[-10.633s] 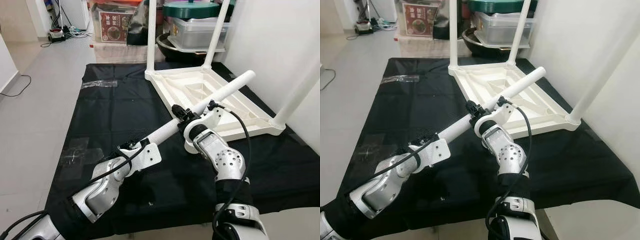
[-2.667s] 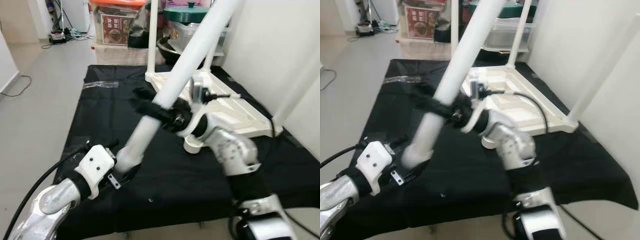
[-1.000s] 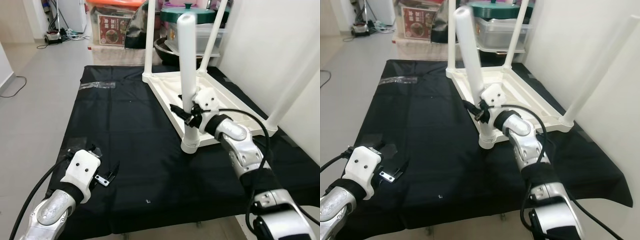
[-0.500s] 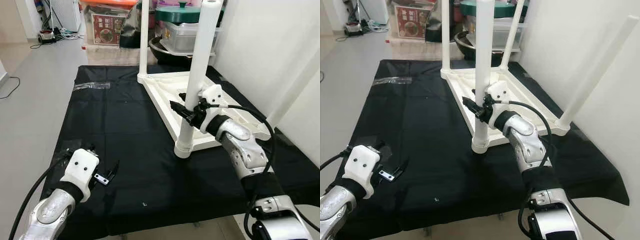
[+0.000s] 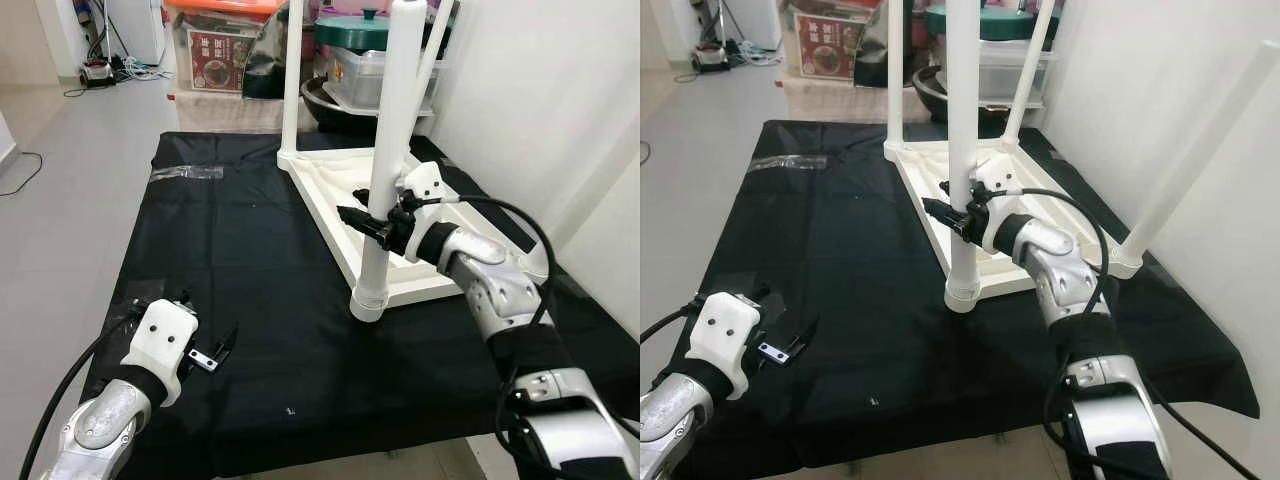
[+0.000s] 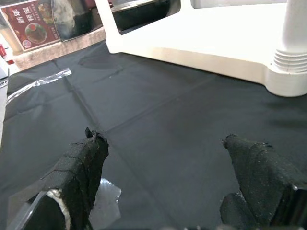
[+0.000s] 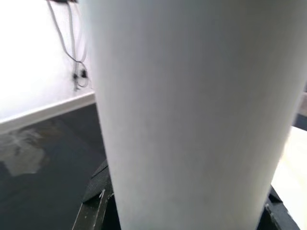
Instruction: Building children table
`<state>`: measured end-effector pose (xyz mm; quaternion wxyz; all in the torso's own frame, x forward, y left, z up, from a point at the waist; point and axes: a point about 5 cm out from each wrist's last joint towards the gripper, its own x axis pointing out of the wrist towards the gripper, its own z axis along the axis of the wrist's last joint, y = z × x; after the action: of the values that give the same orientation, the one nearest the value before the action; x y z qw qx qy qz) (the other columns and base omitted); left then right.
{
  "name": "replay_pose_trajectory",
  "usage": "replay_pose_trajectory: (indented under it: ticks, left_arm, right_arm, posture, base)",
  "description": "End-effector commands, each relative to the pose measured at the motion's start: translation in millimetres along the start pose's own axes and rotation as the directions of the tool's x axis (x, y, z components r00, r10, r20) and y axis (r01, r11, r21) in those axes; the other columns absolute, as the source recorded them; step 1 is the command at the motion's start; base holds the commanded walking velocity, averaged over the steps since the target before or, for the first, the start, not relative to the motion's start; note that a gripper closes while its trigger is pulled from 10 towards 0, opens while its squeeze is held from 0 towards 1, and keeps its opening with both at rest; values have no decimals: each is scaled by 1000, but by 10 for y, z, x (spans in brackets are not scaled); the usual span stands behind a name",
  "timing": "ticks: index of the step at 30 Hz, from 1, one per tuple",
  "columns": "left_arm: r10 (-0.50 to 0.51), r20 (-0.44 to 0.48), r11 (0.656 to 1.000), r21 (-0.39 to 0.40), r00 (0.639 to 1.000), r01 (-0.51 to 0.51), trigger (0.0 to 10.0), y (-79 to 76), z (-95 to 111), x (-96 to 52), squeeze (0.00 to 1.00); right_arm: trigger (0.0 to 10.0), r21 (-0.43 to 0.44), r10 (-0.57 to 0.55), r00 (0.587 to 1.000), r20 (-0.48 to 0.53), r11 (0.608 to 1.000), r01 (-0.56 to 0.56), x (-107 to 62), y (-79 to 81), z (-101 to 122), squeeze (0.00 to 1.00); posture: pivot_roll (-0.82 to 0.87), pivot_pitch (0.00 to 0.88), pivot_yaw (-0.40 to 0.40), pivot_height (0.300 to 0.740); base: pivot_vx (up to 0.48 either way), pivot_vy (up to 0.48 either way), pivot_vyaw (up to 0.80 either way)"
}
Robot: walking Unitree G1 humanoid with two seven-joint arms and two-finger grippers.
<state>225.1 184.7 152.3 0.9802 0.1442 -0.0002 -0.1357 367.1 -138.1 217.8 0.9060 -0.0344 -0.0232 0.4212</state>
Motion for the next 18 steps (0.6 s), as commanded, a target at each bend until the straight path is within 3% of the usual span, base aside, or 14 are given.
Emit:
replay_pose_trajectory:
  ticks: [1,11,16,17,18]
  left_arm:
    - [1,-15,1000,-19,1000,-1,10000,-15,-35,-4,0]
    - [16,-27,1000,-21,999,-17,10000,9,-57,-29,0]
    - [16,-27,1000,-23,1000,-16,10000,2,-57,-23,0]
    - [16,-27,1000,-22,1000,-16,10000,-1,-56,-21,0]
    - [19,-27,1000,-23,999,-19,10000,5,-56,-23,0]
  right_arm:
    - [0,140,89,995,-41,987,-83,32,111,-267,0]
    - [0,173,43,998,-43,984,-35,33,68,-371,0]
    - [0,184,-27,997,-77,982,41,28,77,-449,0]
    - [0,183,-156,978,-136,967,179,32,35,-526,0]
    - [0,157,-391,893,-223,890,429,0,-56,-633,0]
  posture:
    - [119,0,-127,740]
    - [124,0,-128,740]
    - [124,0,-124,740]
    - [120,0,-125,740]
    - [120,0,-125,740]
  base:
    - [0,0,0]
    - [0,0,0]
    - [0,0,0]
    - [0,0,0]
    - [0,0,0]
